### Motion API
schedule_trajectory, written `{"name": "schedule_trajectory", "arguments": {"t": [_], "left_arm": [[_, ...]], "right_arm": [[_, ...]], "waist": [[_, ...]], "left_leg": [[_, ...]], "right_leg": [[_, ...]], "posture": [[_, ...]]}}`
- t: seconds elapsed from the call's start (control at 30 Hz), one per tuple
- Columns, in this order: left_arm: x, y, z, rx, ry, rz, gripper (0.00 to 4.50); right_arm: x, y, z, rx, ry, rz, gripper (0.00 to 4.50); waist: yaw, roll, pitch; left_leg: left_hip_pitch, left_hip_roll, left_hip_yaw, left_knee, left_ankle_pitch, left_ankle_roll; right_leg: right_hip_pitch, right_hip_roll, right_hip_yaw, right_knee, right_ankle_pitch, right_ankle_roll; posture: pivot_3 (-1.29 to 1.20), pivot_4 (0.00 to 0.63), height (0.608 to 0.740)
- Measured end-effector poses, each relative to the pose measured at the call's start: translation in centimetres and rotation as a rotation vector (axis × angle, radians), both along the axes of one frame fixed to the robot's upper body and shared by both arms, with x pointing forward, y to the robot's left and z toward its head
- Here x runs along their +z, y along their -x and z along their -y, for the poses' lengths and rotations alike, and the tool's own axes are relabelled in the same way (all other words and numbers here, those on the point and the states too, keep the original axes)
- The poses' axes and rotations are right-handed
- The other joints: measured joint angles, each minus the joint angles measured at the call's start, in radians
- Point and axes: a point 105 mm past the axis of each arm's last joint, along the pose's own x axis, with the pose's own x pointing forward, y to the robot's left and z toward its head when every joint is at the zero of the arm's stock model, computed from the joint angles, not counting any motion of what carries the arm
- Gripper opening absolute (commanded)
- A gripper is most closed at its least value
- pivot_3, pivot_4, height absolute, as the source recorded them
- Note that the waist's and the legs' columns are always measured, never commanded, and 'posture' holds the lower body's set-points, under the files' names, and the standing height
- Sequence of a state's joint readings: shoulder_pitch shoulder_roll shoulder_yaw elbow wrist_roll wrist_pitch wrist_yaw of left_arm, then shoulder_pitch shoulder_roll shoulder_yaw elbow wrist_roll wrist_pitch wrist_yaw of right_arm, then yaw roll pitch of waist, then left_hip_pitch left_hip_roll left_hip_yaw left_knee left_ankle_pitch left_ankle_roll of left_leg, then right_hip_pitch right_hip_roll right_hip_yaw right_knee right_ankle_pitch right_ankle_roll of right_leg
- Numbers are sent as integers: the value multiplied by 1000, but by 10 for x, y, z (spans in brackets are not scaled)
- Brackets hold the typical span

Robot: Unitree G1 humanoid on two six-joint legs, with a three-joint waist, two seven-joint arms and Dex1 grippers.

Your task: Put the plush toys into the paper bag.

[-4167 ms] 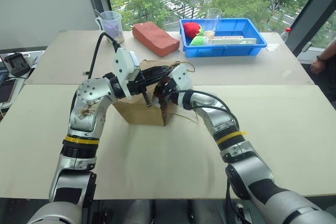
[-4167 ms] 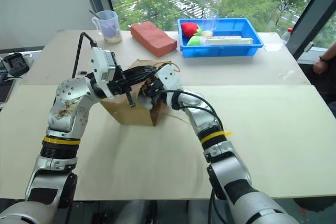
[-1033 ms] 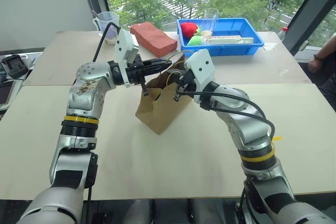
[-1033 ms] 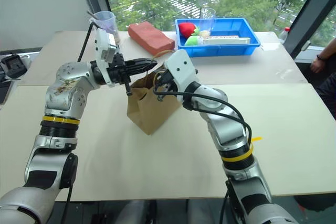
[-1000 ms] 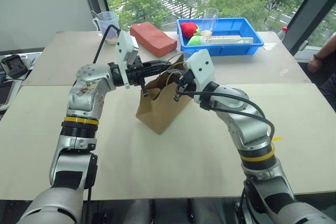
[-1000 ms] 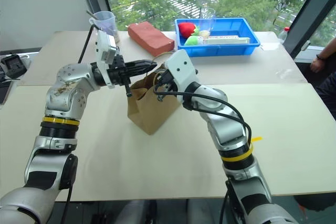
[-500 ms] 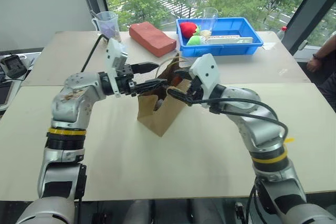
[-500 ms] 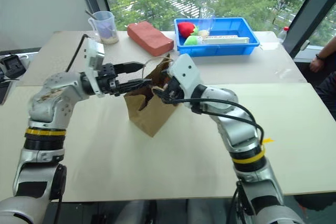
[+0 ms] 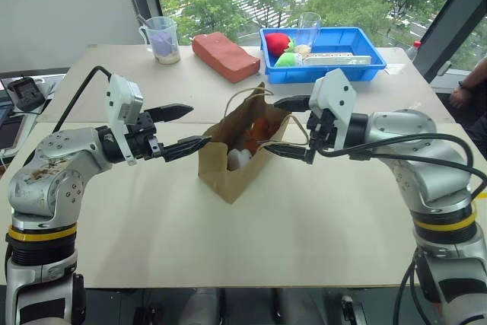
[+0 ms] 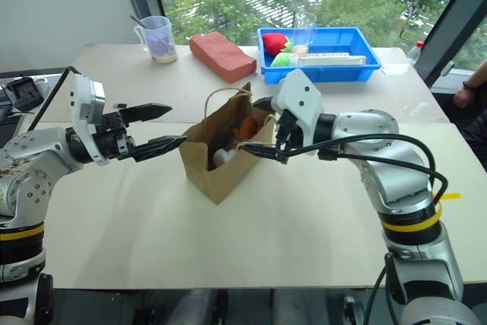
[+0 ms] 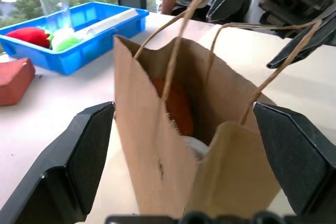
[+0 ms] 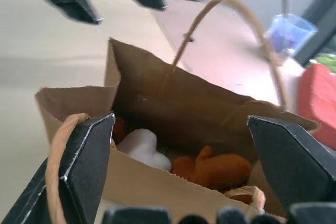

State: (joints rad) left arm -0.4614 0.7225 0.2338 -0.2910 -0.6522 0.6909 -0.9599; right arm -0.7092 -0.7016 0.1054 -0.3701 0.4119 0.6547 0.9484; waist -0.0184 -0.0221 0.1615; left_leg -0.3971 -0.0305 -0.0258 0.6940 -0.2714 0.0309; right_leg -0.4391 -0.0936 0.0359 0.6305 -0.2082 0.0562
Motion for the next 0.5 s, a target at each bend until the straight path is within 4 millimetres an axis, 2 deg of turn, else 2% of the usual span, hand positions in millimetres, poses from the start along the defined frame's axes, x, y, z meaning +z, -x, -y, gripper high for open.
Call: {"name": "schedule_trajectory", "arguments": {"t": [0.27,0.43,0.5], "left_arm": [[-18,12,0,3,-24,-38,4500],[-33,21,7,-14,-40,-66,4500],[-31,20,10,-10,-27,-51,4500]], "right_arm": [[3,7,6,55,135,81,4471],[-1,2,5,56,189,147,4471],[-2,-1,4,51,204,174,4471]], "waist": [[4,0,0],[7,0,0],[8,0,0]], "left_leg": [[0,1,1,0,0,0],[0,0,1,0,0,0],[0,0,1,0,0,0]], "right_leg": [[0,0,0,-1,0,0],[0,-1,0,-1,0,0],[0,-1,0,-1,0,0]], "posture": [[0,150,740],[0,150,740],[0,150,740]]}}
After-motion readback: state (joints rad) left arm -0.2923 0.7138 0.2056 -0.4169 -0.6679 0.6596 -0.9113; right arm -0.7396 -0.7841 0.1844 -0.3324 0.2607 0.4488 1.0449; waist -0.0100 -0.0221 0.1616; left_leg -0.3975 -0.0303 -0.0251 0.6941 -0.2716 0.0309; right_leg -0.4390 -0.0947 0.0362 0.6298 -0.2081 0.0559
